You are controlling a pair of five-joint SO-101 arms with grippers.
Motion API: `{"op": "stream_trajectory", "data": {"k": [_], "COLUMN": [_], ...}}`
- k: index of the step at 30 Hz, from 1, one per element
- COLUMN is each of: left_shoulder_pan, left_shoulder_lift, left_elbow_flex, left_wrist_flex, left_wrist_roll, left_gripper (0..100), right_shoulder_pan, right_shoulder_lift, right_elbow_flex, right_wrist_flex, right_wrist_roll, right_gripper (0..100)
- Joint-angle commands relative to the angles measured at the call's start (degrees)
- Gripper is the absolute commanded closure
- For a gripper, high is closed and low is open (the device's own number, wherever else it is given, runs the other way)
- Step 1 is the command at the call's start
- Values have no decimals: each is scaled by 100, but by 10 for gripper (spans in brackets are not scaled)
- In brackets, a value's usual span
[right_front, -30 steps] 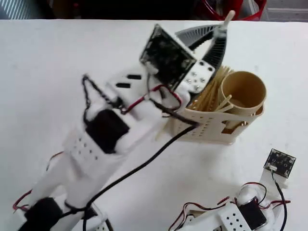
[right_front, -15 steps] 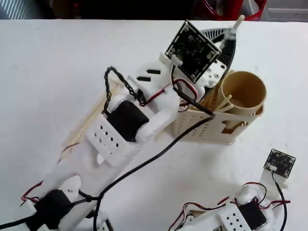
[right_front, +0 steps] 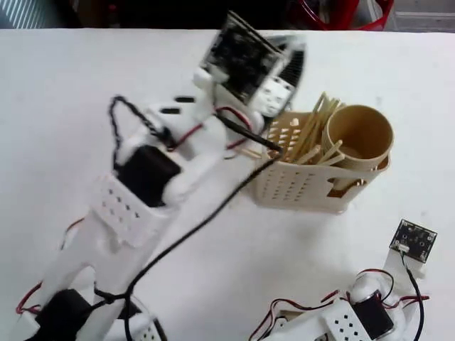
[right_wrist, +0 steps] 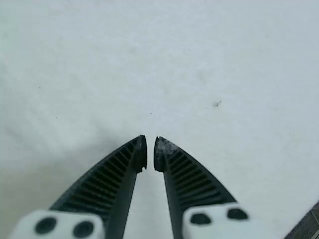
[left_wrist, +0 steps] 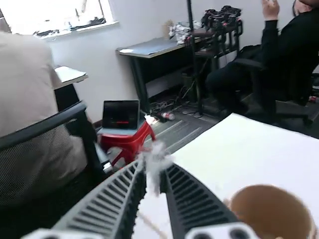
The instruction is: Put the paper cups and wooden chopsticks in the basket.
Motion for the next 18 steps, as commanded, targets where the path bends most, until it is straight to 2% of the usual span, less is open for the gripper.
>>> {"op": "stream_trajectory", "data": {"k": [1, 5, 7, 12, 18], "left_shoulder_pan": [-1499, -3187, -3785, -4338, -4567], "left_shoulder_lift": [-303, 48, 338, 1367, 2580], "left_elbow_flex": [-149, 440, 932, 1969, 1670], "left_wrist_flex": [1407, 2286, 2295, 1934, 1899], "left_wrist_roll": [9, -123, -695, -2418, -2813], "left_gripper": [939, 937, 936, 934, 814], "right_shoulder_pan": [57, 57, 57, 57, 57], "right_shoulder_lift": [-4, -4, -4, -4, -4], "right_elbow_flex": [53, 53, 53, 53, 53], "right_wrist_flex": [-4, -4, -4, -4, -4], "right_wrist_roll": [44, 44, 44, 44, 44], "right_gripper": [961, 961, 961, 961, 961]}}
